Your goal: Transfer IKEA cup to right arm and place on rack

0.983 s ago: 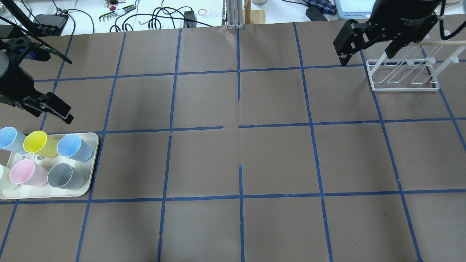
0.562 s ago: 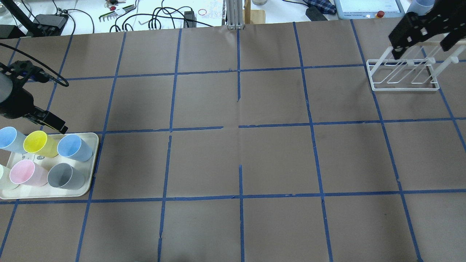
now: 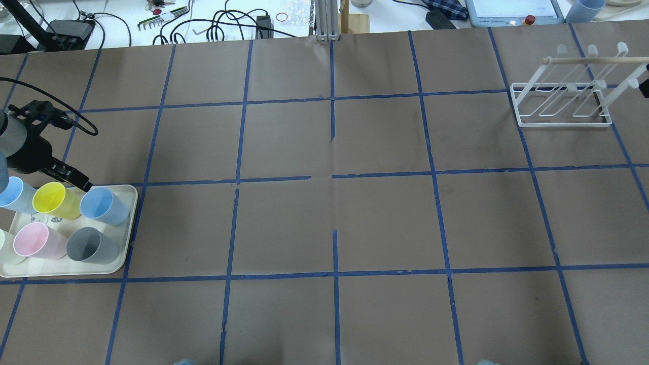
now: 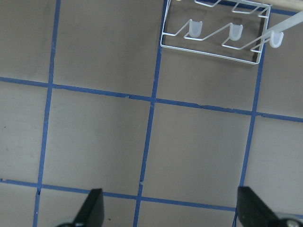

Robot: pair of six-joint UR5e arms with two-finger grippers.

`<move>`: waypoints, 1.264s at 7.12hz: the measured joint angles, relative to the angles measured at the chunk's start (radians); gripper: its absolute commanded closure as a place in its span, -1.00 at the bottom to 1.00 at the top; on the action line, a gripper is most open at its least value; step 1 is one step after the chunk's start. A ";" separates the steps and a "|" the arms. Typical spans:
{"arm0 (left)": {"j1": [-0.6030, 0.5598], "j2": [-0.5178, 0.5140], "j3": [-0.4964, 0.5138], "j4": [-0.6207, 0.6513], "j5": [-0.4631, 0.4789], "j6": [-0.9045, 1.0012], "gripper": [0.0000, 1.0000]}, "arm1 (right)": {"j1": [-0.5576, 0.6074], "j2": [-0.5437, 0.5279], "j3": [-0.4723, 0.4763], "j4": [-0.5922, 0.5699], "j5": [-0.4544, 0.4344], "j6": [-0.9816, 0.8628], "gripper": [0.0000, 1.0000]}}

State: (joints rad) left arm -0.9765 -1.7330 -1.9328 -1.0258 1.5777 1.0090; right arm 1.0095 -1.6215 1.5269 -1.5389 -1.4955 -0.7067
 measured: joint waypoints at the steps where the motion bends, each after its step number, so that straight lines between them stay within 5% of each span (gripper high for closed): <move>1: 0.008 -0.021 -0.006 0.004 0.000 0.008 -0.29 | -0.055 0.012 0.016 0.017 0.108 -0.046 -1.00; 4: 0.013 -0.058 -0.013 0.008 0.000 0.012 -0.29 | -0.148 0.088 0.036 0.184 0.429 -0.147 -1.00; 6: 0.013 -0.077 -0.013 0.007 -0.001 0.014 0.20 | -0.146 0.116 0.043 0.349 0.590 -0.160 -1.00; 7: 0.013 -0.087 -0.012 0.006 -0.002 0.014 0.99 | -0.129 0.122 0.046 0.442 0.671 -0.161 -1.00; 9: 0.011 -0.093 -0.010 -0.001 -0.004 0.013 1.00 | -0.049 0.134 0.051 0.583 0.796 -0.155 -1.00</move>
State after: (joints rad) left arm -0.9652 -1.8263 -1.9427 -1.0268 1.5740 1.0221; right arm 0.9604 -1.4879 1.5774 -0.9560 -0.6998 -0.8616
